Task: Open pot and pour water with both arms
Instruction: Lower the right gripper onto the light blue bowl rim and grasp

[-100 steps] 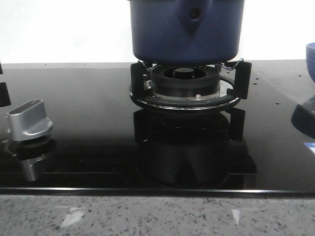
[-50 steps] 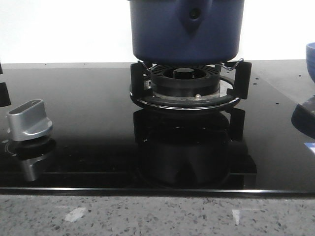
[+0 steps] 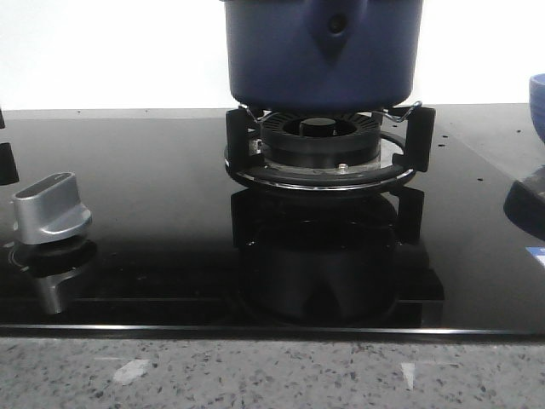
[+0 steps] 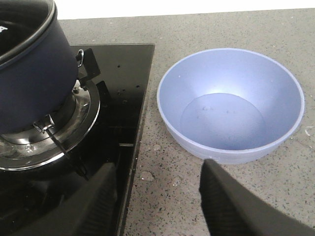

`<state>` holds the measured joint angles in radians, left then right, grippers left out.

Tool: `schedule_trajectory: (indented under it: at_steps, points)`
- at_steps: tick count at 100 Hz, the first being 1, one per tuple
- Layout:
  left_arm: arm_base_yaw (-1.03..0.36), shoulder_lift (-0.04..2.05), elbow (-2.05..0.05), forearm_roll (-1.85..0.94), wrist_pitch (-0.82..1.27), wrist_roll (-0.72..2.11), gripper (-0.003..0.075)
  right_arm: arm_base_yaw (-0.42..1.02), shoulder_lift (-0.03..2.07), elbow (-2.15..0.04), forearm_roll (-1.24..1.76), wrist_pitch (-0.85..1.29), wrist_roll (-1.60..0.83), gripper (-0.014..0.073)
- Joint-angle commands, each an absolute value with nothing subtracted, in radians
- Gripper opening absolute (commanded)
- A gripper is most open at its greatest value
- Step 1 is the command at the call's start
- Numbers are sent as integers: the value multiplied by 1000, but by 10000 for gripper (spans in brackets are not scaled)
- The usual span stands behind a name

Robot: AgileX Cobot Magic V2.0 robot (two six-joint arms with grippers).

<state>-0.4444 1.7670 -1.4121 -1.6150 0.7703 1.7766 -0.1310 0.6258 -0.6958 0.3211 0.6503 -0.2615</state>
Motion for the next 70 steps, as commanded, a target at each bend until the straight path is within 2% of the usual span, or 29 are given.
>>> schedule_trajectory:
  at_steps: [1,13,70]
  points:
    - [-451,1723,-1445,-1670,798,1776,359,-138,635,-732,325,595,-264,350]
    - [-451,1723,-1445,-1670,798,1776,321,-138,635,-732,325,595,-264,350]
    - [-449,1723,-1445,-1672,798,1776,321,-138,635,-732,325,595,-264,350]
